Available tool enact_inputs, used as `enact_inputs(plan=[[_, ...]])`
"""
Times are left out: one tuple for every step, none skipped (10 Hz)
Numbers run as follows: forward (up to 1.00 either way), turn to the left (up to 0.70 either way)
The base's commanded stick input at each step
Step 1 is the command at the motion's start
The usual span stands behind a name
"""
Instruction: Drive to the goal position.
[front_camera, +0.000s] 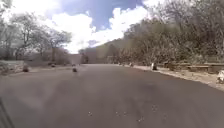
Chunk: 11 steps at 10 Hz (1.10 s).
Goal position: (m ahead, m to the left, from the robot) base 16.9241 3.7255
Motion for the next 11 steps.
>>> enact_inputs(plan=[[0.70, 0.00], [0.70, 0.00], [0.70, 0.00], [0.70, 0.00], [0.70, 0.00], [0.70, 0.00], [0.70, 0.00], [0.70, 0.00], [0.70, 0.00], [0.70, 0.00], [0.70, 0.00]])
